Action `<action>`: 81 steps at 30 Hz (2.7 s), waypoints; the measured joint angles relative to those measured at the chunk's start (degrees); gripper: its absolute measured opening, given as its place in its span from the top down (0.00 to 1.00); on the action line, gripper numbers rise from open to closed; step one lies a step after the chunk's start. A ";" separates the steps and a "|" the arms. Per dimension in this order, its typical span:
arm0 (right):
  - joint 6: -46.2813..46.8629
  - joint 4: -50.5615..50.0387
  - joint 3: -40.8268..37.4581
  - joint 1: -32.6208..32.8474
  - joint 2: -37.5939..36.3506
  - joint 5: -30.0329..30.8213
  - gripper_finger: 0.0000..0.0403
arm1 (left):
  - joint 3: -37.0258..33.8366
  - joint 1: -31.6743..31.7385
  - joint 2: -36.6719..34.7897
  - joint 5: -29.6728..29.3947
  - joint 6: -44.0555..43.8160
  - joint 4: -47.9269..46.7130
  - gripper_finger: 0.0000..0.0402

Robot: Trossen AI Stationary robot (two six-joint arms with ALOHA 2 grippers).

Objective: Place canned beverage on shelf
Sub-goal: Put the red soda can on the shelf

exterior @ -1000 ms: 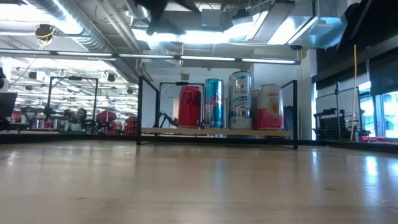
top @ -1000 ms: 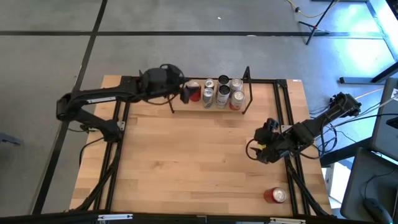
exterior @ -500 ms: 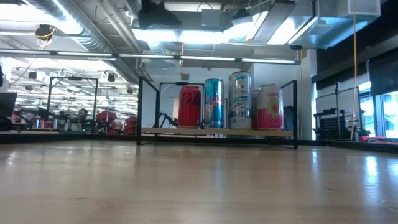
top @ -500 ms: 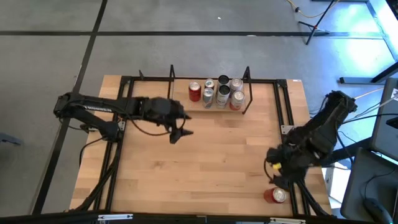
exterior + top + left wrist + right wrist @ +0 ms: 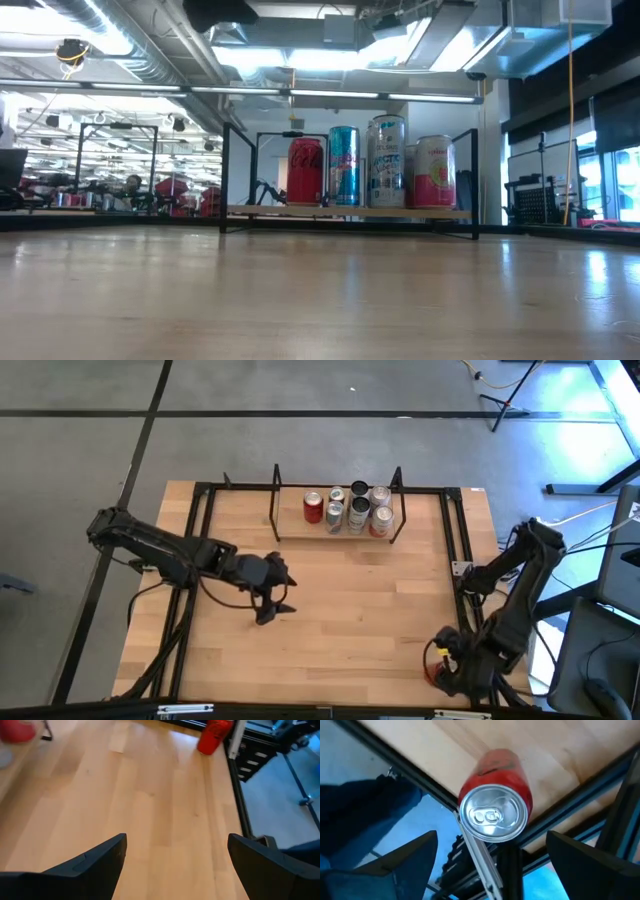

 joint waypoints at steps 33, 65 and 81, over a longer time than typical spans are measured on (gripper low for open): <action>-4.68 4.23 0.47 0.44 11.09 1.58 0.34 | -0.02 -5.47 0.02 -1.56 -1.81 3.23 0.16; -80.61 -3.03 22.32 -43.25 25.54 9.95 0.34 | -0.02 -23.51 10.84 -13.21 -20.23 3.07 0.16; -85.57 -4.17 22.75 -44.21 30.20 8.92 0.31 | -0.02 -23.71 11.39 -14.11 -23.21 3.61 0.16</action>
